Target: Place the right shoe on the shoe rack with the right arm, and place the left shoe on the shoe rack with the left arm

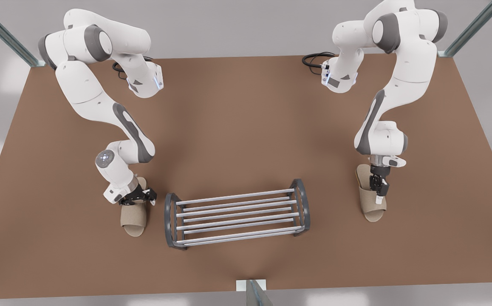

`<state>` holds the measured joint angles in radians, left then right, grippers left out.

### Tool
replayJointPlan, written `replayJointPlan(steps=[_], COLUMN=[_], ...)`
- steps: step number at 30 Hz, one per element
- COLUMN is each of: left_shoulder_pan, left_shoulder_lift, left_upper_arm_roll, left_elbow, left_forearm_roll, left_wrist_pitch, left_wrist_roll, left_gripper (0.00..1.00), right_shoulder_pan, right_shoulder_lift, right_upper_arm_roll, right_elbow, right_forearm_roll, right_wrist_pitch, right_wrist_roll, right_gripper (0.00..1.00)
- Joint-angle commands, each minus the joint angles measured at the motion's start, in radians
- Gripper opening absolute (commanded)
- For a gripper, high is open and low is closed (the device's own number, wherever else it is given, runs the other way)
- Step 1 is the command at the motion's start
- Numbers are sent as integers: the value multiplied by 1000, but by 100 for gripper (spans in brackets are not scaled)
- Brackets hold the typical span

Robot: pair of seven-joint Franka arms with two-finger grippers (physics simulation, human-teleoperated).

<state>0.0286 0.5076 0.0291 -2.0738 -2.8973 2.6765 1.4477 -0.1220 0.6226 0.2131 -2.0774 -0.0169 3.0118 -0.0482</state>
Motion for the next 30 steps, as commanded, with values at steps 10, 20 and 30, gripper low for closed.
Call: replayJointPlan(steps=[10,20,30], left_shoulder_pan=[-79,-392,-441], left_shoulder_lift=[-234,-517,-236], left_upper_arm_roll=[-2,-311,-307], left_elbow=[43,181,543], left_forearm_roll=[-155,-174,-99], left_wrist_pitch=[334,738,827], left_wrist_roll=[-151,-228,-225], left_gripper=[21,21,21], right_shoulder_pan=[4,16,16], right_shoulder_lift=[-7,-18,-66], right_upper_arm_roll=[2,2,2], right_elbow=[0,8,-24], right_forearm_roll=[-1,-3,0], right_wrist_pitch=[10,10,9], right_wrist_roll=[8,5,5], right_gripper=[99,99,99])
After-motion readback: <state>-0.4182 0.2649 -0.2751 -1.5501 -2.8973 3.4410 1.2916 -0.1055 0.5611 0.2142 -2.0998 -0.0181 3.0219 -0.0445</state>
